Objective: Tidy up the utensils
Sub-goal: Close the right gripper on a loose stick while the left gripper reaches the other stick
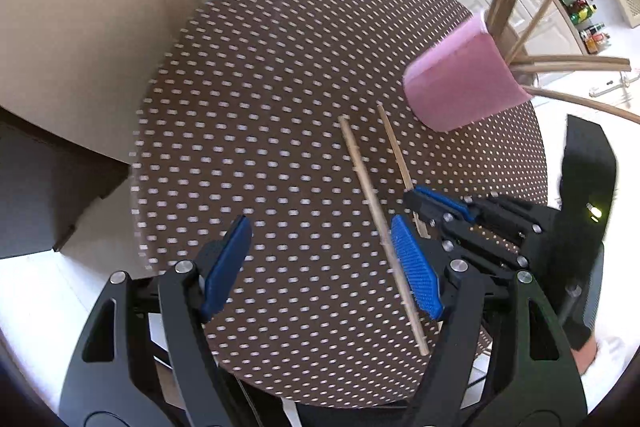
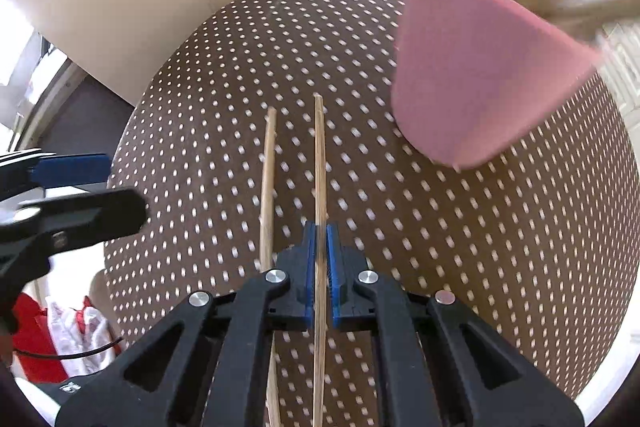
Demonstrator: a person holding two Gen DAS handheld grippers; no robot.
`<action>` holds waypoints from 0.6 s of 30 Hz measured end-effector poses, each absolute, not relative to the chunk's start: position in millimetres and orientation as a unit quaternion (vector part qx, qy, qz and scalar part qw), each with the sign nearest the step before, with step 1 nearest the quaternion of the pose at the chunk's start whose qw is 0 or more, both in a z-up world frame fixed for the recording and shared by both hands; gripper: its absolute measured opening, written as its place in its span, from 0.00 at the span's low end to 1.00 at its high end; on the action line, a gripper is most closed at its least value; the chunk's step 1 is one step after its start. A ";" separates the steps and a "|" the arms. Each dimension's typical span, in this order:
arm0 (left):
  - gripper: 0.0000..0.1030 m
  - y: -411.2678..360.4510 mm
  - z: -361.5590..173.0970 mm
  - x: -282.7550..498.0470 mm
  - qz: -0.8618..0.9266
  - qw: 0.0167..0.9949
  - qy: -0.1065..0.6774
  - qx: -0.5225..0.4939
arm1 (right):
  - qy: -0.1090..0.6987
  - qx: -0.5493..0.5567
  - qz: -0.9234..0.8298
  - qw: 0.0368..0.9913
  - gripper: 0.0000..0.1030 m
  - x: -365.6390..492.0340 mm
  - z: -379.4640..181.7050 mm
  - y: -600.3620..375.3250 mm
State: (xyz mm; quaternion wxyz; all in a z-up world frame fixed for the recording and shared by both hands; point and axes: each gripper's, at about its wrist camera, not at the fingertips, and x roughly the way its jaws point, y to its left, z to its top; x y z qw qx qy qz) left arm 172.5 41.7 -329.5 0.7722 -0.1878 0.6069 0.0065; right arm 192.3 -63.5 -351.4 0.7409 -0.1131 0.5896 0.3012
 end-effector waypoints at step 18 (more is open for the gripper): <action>0.33 -26.8 -384.7 237.2 0.031 0.718 0.683 -0.130 | 0.628 -0.087 0.289 0.717 0.06 185.6 -352.4 -114.4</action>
